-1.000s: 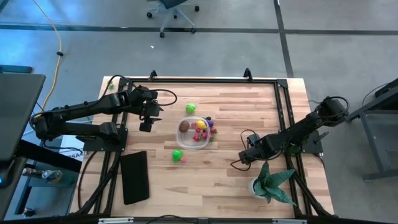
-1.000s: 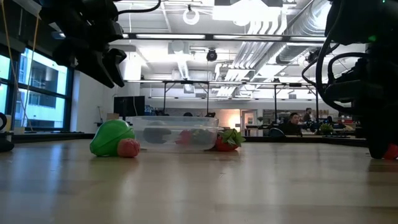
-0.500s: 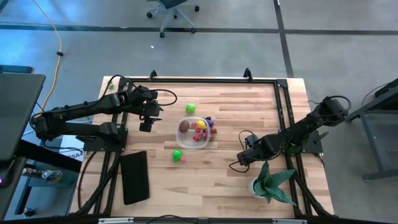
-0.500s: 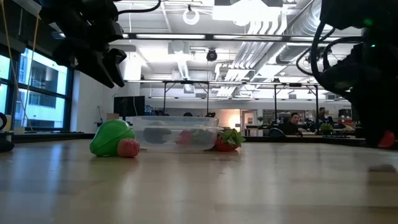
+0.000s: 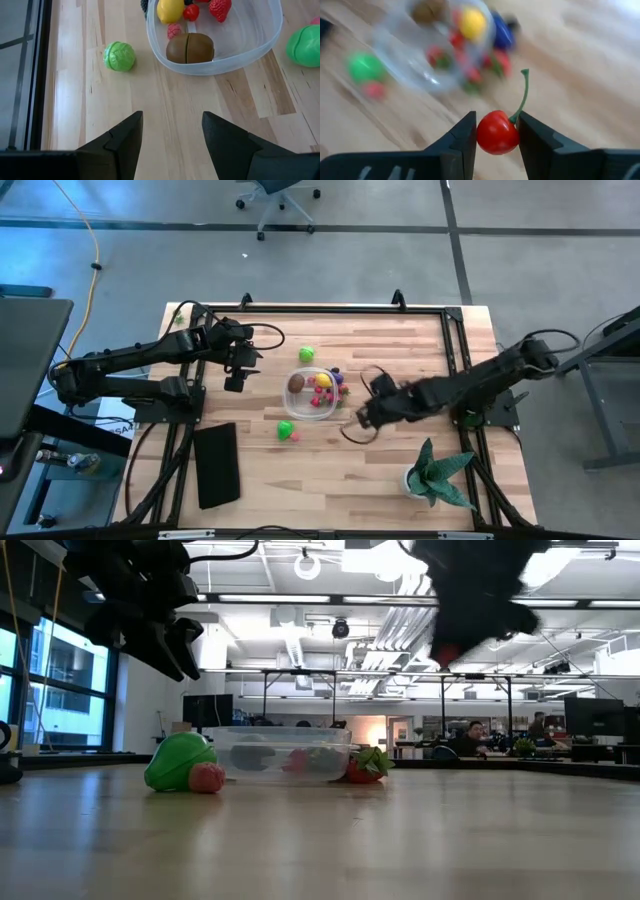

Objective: Pick and placing Produce into tupperware
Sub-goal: Put the right cherry into the transparent bin

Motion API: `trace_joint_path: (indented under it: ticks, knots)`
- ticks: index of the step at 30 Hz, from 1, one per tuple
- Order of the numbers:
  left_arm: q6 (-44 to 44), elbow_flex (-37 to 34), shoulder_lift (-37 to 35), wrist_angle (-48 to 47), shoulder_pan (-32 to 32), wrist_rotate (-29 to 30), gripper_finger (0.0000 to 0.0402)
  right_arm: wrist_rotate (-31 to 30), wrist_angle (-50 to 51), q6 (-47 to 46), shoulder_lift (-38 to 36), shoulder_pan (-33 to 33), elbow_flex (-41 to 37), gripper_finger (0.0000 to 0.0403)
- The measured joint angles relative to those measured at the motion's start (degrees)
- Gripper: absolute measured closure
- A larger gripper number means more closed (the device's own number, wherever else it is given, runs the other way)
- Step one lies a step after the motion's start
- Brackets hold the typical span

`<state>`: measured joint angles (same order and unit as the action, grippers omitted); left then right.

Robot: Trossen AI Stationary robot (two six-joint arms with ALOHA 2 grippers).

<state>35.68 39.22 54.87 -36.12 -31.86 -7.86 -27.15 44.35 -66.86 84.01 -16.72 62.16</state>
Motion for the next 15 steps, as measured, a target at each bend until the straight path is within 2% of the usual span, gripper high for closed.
trace_joint_path:
  ticks: [4, 7, 11, 15]
  knots:
    - [0.0, 0.0, 0.0, 0.0, 0.0, 0.0, 0.0208, -0.2, -8.7, 13.9, 1.3, 5.1, 4.0, 0.0297]
    - [0.0, 0.0, 0.0, 0.0, 0.0, 0.0, 0.0208, 3.6, -14.2, 22.8, 5.0, 9.3, 6.6, 0.0297]
    - [0.0, 0.0, 0.0, 0.0, 0.0, 0.0, 0.0208, 10.7, -16.8, 32.7, 13.7, 14.5, 11.9, 0.0297]
    - [0.0, 0.0, 0.0, 0.0, 0.0, 0.0, 0.0208, 16.6, -15.0, 41.0, 24.0, 17.8, 19.6, 0.0297]
